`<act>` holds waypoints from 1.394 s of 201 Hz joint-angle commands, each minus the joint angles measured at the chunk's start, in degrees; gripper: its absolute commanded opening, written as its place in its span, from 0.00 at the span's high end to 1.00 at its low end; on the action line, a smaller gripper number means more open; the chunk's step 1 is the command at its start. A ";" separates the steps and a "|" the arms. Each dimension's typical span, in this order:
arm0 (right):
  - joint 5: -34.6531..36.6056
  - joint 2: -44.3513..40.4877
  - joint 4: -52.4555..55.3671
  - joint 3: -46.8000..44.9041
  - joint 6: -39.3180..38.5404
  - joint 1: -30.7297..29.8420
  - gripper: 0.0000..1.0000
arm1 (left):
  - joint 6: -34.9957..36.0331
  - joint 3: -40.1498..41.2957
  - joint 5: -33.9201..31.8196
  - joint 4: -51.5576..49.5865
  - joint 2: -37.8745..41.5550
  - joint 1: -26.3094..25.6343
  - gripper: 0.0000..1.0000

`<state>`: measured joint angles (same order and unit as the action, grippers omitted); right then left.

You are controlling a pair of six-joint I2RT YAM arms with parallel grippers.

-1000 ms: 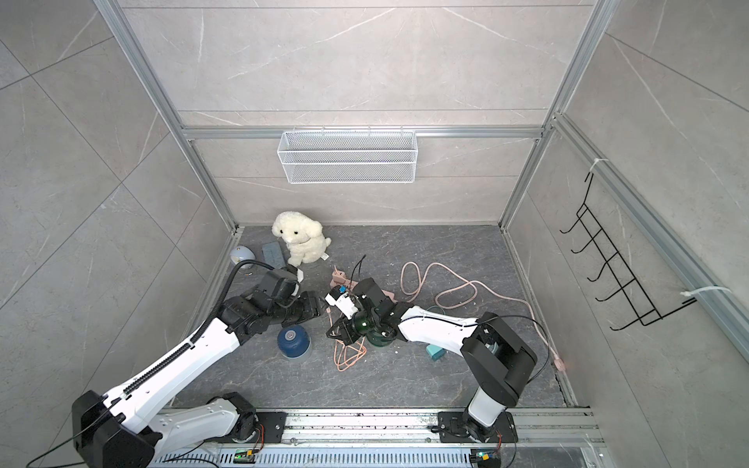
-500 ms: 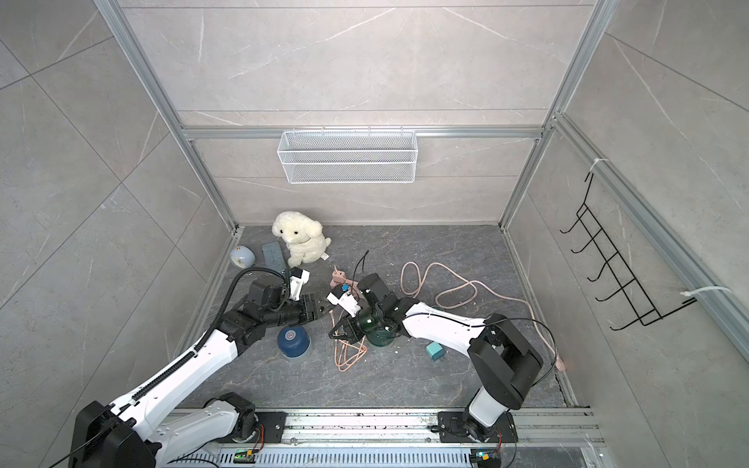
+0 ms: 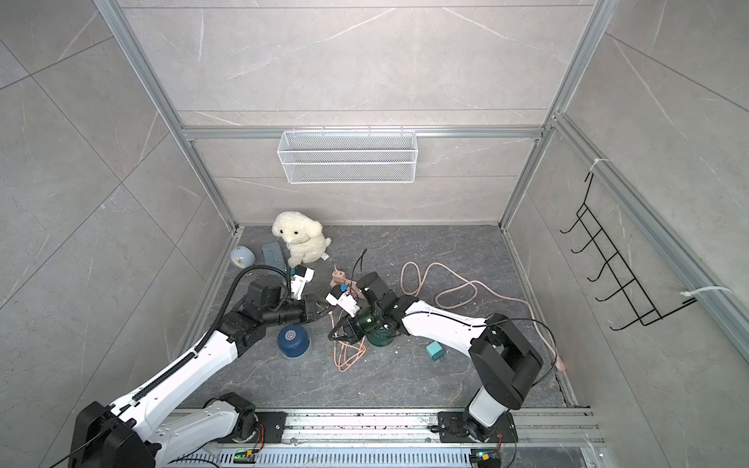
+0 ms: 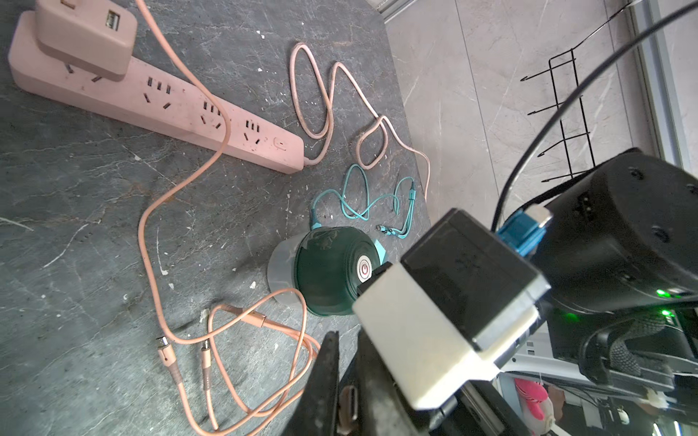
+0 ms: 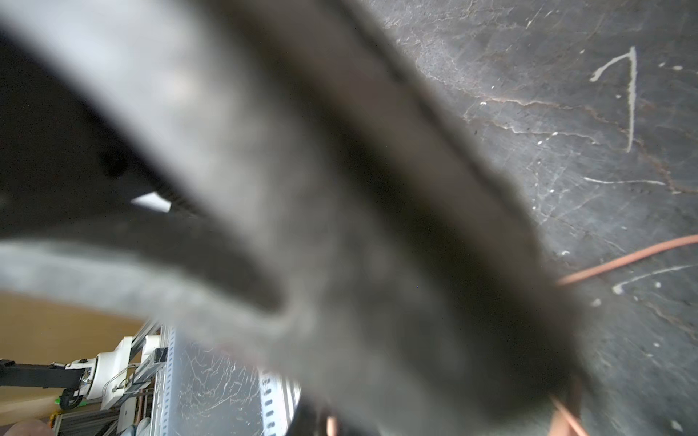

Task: Charge the cordless meat grinders
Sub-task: Pick up the charging cable from the center of the board.

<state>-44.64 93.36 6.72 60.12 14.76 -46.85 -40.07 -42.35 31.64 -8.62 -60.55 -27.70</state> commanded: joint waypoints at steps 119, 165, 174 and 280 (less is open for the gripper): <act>-12.48 -1.98 -12.19 -0.05 3.95 5.92 0.74 | -7.60 7.36 0.74 14.95 6.22 1.05 1.00; -15.16 0.12 -14.07 1.15 5.62 6.43 0.72 | -12.26 11.10 0.80 22.84 7.68 0.99 1.00; -15.21 0.30 -14.43 1.09 5.80 6.42 0.72 | -12.55 11.31 0.75 23.25 8.19 1.00 1.00; -16.90 2.22 -20.67 2.00 11.05 7.01 0.76 | -14.26 13.62 0.53 25.15 11.35 0.98 1.00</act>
<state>-59.72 95.07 -10.04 60.77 23.24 -40.10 -53.17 -29.21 31.62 13.39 -50.41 -26.94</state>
